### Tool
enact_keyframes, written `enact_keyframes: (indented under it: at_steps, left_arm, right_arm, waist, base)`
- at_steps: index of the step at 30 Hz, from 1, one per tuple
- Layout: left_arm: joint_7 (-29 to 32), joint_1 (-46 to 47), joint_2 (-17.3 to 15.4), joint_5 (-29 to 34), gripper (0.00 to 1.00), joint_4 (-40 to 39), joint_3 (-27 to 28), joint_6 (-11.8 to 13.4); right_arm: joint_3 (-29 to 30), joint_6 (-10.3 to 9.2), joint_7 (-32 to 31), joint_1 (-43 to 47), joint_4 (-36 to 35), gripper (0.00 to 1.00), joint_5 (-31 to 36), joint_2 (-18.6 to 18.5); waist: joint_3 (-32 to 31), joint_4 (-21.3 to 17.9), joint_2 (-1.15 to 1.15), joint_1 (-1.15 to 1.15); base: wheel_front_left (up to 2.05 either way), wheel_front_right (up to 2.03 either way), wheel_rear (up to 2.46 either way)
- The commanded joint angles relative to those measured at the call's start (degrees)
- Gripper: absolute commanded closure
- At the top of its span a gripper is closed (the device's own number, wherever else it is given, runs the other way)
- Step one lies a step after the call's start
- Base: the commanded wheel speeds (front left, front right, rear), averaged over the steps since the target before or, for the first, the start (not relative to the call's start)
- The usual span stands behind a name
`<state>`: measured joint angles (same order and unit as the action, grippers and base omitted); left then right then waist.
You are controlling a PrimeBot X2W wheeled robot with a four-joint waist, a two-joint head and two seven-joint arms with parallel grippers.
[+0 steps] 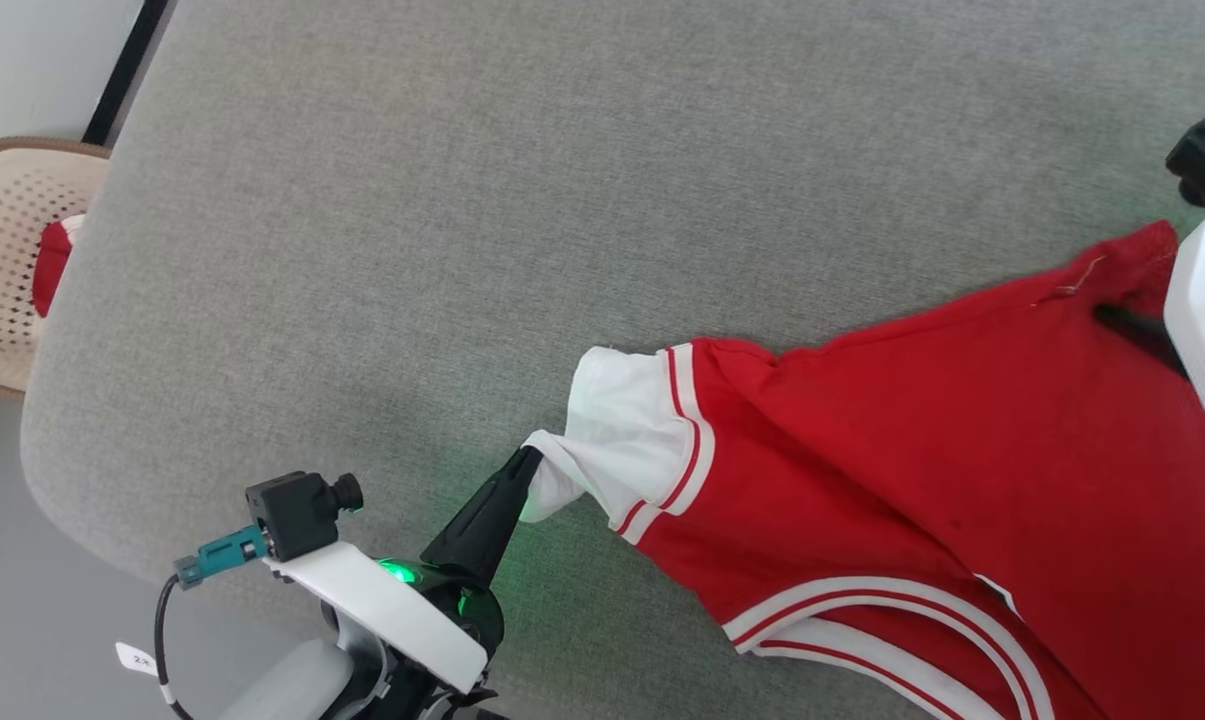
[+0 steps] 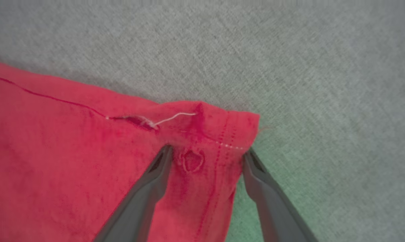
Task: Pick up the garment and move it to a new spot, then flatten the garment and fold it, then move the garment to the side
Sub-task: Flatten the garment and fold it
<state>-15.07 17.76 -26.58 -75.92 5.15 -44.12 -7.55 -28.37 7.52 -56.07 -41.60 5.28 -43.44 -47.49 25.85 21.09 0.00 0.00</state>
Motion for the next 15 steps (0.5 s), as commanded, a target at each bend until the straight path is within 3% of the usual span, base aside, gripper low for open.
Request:
enact_keyframes:
  at_steps: [1,6,7,8,9,15]
  left_arm:
    - [-0.12,0.66,0.41,0.18,1.00,-0.24,0.09,0.14]
    - [-0.12,0.47,0.65,0.36,1.00,-0.32,-0.13,0.14]
    - [-0.12,0.62,0.69,0.32,1.00,-0.23,-0.22,0.14]
    - [-0.12,0.84,0.64,0.30,1.00,-0.15,-0.35,0.14]
    - [-0.12,1.02,0.55,0.29,1.00,-0.03,-0.46,0.14]
    - [-0.12,1.87,-0.16,0.98,1.00,0.72,-0.46,0.14]
  right_arm:
    - [-1.84,-0.07,0.51,-0.02,2.35,0.00,-0.39,-0.33]
    - [-5.81,-0.21,0.69,-0.42,6.37,0.03,-2.02,-1.81]
    - [-6.72,-0.21,0.31,-0.25,6.86,0.54,-2.59,-1.98]
    - [-7.52,-0.21,0.35,-0.16,7.11,0.96,-3.09,-2.06]
    - [-7.98,-0.21,0.96,-0.35,7.43,1.00,-3.60,-1.85]
    - [-6.69,-0.18,7.68,-3.43,8.86,1.00,-5.36,0.25]
  waist:
    - [0.49,0.42,0.00,0.00]
    - [0.83,0.28,0.00,0.00]
    - [0.82,0.18,0.00,0.00]
    - [0.81,0.03,0.00,0.00]
    - [0.71,-0.19,0.00,0.00]
    - [-0.40,-1.62,0.00,0.00]
  base:
    - [0.00,0.00,0.00]
    - [0.00,0.00,0.00]
    - [0.00,0.00,0.00]
    - [0.00,0.00,0.00]
    - [0.00,0.00,0.00]
    - [0.00,0.00,0.00]
